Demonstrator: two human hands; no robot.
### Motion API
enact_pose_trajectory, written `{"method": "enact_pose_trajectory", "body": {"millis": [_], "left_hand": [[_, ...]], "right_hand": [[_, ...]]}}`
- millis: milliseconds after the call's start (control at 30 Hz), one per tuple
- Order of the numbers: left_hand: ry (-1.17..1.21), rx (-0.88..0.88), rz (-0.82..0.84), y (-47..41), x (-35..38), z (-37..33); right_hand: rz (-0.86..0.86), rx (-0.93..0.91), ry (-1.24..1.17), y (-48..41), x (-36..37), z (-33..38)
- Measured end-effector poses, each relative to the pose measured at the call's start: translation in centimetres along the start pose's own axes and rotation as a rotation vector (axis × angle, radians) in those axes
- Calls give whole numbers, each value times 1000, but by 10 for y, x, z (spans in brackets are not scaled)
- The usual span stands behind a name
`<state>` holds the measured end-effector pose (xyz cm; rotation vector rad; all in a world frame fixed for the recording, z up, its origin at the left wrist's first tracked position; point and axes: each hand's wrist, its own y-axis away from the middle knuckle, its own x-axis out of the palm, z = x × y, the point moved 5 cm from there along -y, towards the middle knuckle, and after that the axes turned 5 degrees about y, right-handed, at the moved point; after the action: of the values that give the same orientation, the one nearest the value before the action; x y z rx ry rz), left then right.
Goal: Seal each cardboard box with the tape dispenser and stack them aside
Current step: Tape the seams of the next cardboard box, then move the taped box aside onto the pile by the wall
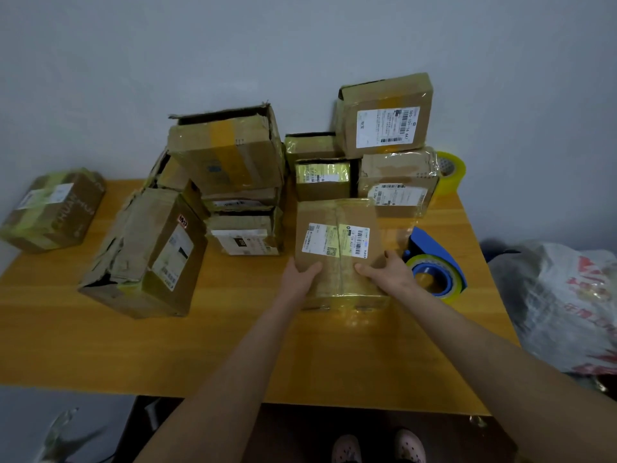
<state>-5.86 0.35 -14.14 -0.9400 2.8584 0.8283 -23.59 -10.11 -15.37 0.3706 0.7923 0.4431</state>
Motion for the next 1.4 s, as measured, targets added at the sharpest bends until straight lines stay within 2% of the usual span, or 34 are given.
{"method": "enact_pose_trajectory", "body": {"millis": [100, 333, 467, 667, 800, 1100, 1400], "left_hand": [[-68, 57, -42, 3, -5, -8], [-280, 324, -286, 24, -41, -60], [-290, 393, -373, 41, -70, -83], [-234, 588, -565, 64, -124, -140], [-212, 625, -626, 64, -173, -170], [-74, 595, -679, 20, -341, -166], [-159, 504, -586, -50, -518, -149]], "right_hand": [[-45, 13, 31, 5, -3, 9], [-191, -85, -87, 30, -10, 52], [-234, -212, -157, 50, -10, 82], [-313, -444, -251, 76, -21, 160], [-290, -535, -255, 88, -11, 220], [-263, -636, -163, 98, 100, 358], [-123, -534, -145, 93, 255, 473]]}}
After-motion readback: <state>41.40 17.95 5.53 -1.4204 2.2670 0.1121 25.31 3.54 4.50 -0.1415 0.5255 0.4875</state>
